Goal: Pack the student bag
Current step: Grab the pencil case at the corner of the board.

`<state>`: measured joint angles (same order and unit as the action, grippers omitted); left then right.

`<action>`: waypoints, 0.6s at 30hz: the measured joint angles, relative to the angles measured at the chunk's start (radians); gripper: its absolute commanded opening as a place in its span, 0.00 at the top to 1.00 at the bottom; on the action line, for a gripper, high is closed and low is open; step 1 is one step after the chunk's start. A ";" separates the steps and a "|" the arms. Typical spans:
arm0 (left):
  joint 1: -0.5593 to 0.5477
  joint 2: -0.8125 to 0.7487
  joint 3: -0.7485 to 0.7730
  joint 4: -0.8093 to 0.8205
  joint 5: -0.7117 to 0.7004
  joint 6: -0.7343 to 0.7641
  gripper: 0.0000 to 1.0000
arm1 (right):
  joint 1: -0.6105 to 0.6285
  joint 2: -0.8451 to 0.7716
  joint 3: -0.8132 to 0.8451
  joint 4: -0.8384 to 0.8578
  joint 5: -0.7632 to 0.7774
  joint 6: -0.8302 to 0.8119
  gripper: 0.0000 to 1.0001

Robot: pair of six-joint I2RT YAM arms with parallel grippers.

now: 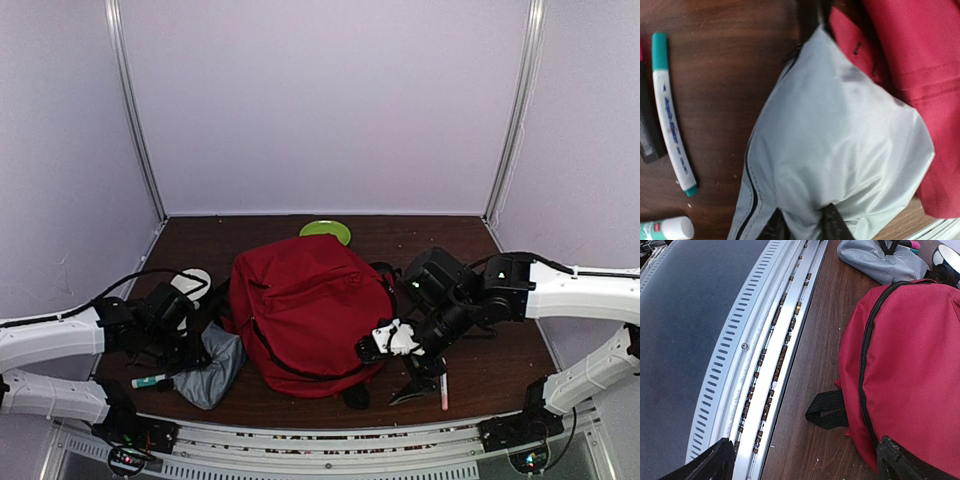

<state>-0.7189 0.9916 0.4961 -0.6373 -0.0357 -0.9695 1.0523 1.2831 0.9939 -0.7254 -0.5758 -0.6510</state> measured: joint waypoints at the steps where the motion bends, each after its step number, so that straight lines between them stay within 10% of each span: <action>1: 0.000 0.002 0.003 0.002 0.000 0.005 0.95 | 0.000 0.002 0.000 0.000 0.000 0.000 0.00; 18: 0.000 -0.151 0.329 -0.391 -0.053 0.064 1.00 | -0.170 0.015 0.143 -0.022 -0.064 0.114 0.00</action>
<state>-0.7189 0.8410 0.8249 -1.0279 -0.0883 -0.9054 0.8825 1.2980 1.1366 -0.7475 -0.6395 -0.5369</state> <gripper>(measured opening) 0.015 0.999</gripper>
